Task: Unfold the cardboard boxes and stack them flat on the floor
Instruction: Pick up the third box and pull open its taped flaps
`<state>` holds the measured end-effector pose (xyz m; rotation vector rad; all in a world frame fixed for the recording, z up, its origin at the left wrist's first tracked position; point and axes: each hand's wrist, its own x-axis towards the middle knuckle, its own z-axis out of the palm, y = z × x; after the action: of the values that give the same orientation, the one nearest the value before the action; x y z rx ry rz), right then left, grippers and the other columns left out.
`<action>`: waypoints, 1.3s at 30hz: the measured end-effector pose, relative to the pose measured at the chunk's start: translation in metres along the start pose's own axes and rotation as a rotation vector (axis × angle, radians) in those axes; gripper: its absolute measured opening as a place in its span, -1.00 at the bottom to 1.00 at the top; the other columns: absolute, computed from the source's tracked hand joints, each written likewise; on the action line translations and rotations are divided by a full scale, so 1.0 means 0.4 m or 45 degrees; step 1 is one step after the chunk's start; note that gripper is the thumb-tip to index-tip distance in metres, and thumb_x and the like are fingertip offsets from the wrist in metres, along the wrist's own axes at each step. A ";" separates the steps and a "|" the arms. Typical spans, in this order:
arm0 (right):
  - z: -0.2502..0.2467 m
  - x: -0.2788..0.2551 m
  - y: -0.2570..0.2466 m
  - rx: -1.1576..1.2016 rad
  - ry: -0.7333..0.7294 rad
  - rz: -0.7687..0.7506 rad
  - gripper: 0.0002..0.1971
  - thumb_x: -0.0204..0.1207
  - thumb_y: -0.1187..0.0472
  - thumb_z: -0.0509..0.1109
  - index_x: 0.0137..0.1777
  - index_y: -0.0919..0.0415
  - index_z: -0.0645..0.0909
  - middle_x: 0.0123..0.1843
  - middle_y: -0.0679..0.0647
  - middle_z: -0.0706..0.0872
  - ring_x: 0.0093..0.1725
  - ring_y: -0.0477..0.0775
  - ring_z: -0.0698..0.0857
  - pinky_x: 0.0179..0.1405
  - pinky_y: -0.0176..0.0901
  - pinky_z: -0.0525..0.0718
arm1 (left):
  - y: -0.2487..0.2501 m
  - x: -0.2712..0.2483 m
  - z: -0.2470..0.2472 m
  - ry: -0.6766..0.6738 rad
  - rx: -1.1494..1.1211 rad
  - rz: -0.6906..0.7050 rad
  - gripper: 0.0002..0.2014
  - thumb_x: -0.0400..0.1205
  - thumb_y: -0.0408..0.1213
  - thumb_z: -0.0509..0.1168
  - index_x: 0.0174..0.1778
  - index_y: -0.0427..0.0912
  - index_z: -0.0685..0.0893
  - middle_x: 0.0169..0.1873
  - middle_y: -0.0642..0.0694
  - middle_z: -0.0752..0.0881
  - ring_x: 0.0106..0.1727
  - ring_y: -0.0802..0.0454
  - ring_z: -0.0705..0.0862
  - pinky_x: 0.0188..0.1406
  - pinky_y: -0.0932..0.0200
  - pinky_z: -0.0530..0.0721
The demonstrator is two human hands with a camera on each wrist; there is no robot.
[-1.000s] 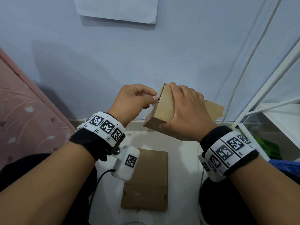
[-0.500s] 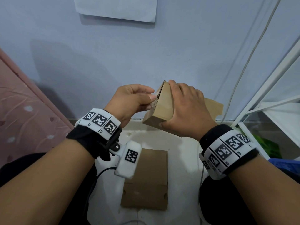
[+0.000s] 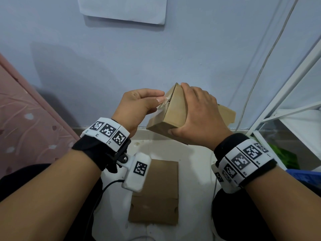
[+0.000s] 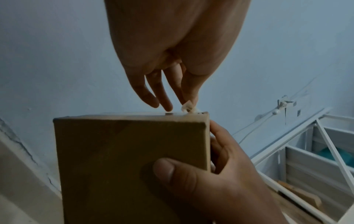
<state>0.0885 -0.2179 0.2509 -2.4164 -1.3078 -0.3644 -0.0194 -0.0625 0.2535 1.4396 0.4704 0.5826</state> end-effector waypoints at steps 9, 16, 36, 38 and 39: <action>-0.005 0.006 -0.003 0.169 0.050 0.028 0.27 0.05 -0.31 0.64 0.73 0.09 0.11 0.52 0.00 0.43 0.49 0.10 0.40 0.54 0.05 0.29 | -0.003 -0.001 0.016 0.045 0.219 -0.019 -0.78 0.69 -0.08 0.42 0.25 0.06 0.69 0.22 0.06 0.69 0.18 0.25 0.70 0.10 0.21 0.68; -0.009 -0.002 -0.018 0.306 0.058 -0.046 0.29 0.04 -0.27 0.70 0.73 0.14 0.14 0.55 0.00 0.41 0.51 0.06 0.37 0.58 0.06 0.31 | -0.005 0.006 0.012 -0.002 0.336 -0.088 0.09 0.25 0.75 0.19 0.51 0.00 0.55 0.37 0.01 0.71 0.34 0.03 0.71 0.47 -0.13 0.56; -0.017 -0.021 -0.042 0.388 0.286 -0.206 0.19 0.11 -0.18 0.71 0.68 0.28 0.25 0.55 0.09 0.47 0.51 0.01 0.37 0.55 0.15 0.37 | -0.015 0.001 -0.001 0.035 0.426 0.139 -0.03 0.29 0.76 0.06 0.64 0.46 0.22 0.66 0.16 0.37 0.77 0.02 0.13 0.71 -0.32 0.09; -0.019 -0.022 -0.043 0.396 0.288 -0.203 0.20 0.10 -0.18 0.72 0.69 0.28 0.25 0.55 0.08 0.47 0.50 0.00 0.37 0.56 0.12 0.37 | -0.020 0.010 -0.003 0.096 0.438 0.092 0.07 0.20 0.80 0.08 0.66 0.46 0.15 0.72 0.08 0.29 0.81 -0.05 -0.06 0.71 -0.39 -0.02; -0.020 -0.023 -0.042 0.401 0.285 -0.198 0.21 0.10 -0.18 0.73 0.69 0.28 0.24 0.55 0.08 0.47 0.50 0.00 0.36 0.56 0.11 0.36 | -0.020 0.014 -0.005 0.098 0.402 0.060 0.12 0.17 0.80 0.13 0.68 0.45 0.12 0.72 0.05 0.28 0.80 -0.06 0.02 0.71 -0.38 0.06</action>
<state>0.0691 -0.2196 0.2577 -1.9621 -1.3431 -0.4219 -0.0155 -0.0576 0.2454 1.7367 0.6110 0.6225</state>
